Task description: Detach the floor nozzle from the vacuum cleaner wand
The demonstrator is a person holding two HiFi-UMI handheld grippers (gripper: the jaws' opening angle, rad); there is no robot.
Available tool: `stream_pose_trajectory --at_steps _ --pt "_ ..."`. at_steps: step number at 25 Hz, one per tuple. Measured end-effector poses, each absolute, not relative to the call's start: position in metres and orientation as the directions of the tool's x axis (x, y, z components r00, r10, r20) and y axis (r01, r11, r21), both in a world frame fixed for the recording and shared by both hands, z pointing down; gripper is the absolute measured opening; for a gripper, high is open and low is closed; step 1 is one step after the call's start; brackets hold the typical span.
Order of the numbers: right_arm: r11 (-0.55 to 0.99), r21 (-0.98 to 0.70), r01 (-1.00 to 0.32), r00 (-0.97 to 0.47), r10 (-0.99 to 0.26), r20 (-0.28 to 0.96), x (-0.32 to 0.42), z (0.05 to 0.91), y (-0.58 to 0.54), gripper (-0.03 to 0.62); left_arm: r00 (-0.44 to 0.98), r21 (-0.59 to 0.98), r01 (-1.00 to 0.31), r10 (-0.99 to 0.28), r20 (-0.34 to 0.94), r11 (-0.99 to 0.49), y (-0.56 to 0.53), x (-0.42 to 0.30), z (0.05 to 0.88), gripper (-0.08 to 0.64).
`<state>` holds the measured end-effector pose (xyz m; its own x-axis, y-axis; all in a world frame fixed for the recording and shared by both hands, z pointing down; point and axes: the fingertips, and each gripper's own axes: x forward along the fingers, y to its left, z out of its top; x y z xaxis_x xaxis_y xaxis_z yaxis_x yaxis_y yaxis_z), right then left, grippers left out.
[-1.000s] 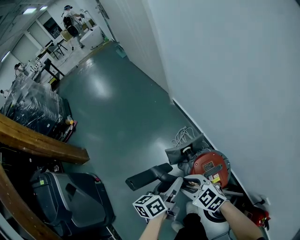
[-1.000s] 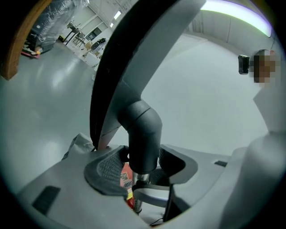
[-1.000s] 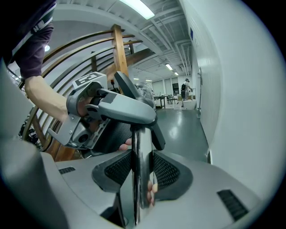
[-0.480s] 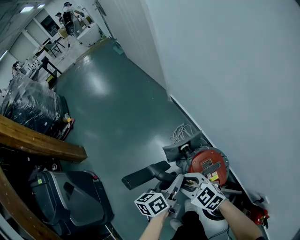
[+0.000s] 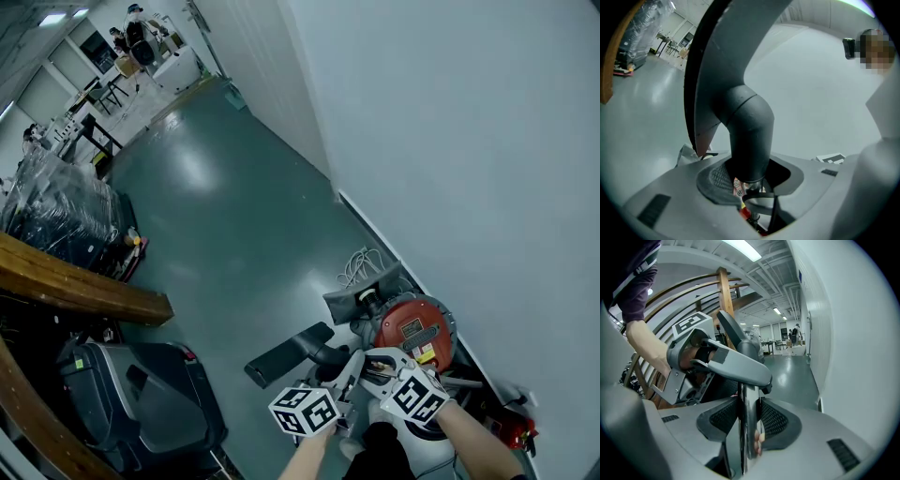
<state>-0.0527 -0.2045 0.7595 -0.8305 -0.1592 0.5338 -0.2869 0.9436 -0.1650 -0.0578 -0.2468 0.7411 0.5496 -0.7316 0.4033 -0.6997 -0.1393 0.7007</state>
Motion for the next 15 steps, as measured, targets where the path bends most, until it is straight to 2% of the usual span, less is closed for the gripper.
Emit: stream_pose_trajectory --at_steps 5,7,10,15 --pt "0.943 -0.164 -0.288 -0.828 -0.16 0.538 -0.053 0.76 -0.205 0.155 0.532 0.802 -0.594 -0.779 0.331 -0.065 -0.252 -0.073 0.731 0.163" --pt "0.944 -0.162 -0.288 -0.828 -0.161 0.537 -0.054 0.761 -0.207 0.155 0.493 0.782 -0.619 -0.811 0.314 -0.073 -0.266 -0.097 0.712 0.161" --pt "0.944 -0.155 -0.29 -0.824 -0.164 0.542 -0.054 0.763 -0.209 0.155 0.512 0.698 -0.697 -0.795 0.326 -0.162 -0.28 -0.113 0.686 0.161" --pt "0.942 -0.152 -0.3 -0.817 -0.171 0.551 -0.054 0.764 -0.206 0.155 0.514 0.678 -0.711 -0.797 0.317 -0.189 -0.27 -0.119 0.676 0.161"
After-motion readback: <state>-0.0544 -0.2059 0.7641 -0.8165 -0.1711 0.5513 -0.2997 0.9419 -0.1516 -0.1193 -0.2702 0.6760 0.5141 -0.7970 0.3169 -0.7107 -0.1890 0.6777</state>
